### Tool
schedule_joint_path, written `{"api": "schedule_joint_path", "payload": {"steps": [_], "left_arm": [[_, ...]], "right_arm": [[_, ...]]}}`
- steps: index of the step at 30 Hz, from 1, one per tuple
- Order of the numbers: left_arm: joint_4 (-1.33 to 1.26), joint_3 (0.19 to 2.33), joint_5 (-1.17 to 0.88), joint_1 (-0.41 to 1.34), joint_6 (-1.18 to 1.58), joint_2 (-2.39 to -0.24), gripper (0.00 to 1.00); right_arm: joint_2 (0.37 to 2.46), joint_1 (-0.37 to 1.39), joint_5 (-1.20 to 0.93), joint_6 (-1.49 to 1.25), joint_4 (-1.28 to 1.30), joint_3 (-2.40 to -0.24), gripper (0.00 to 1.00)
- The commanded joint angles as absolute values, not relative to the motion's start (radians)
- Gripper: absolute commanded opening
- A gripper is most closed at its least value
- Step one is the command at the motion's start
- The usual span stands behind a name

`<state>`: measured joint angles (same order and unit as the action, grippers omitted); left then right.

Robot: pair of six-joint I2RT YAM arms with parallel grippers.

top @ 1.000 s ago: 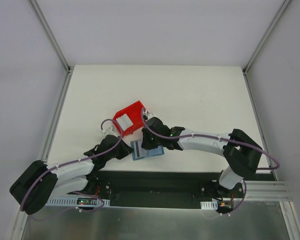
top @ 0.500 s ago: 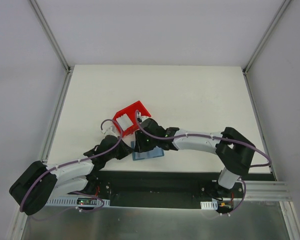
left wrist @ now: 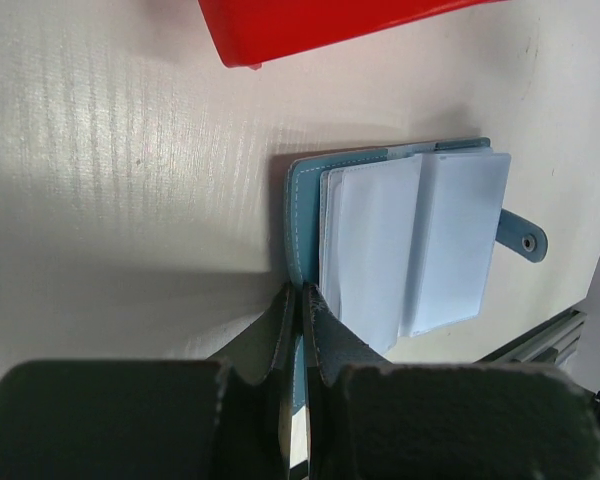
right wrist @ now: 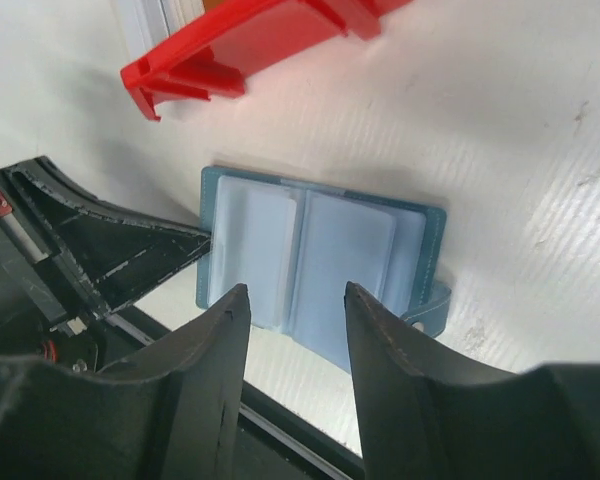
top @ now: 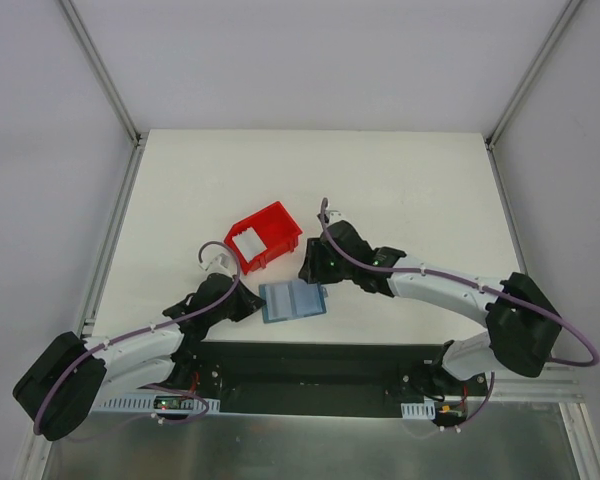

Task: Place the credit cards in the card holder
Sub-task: Turn over the card slot in the card holder.

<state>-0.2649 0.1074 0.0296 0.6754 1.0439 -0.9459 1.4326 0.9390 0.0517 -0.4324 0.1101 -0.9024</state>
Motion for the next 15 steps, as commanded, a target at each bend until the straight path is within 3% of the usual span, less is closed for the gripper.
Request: {"api": "schedule_joint_path", "payload": {"steps": [1, 11, 15], "left_arm": [[-0.098, 0.072, 0.066, 0.684, 1.002, -0.969, 0.00], [-0.098, 0.087, 0.057, 0.684, 0.992, -0.996, 0.00], [-0.098, 0.089, 0.058, 0.684, 0.994, -0.997, 0.00]], "right_arm": [[1.440, 0.956, -0.037, -0.463, 0.091, -0.873, 0.45], [1.565, 0.999, -0.006, -0.500, 0.112, -0.868, 0.42], [1.583, 1.015, 0.098, -0.492, 0.172, -0.885, 0.44]]}}
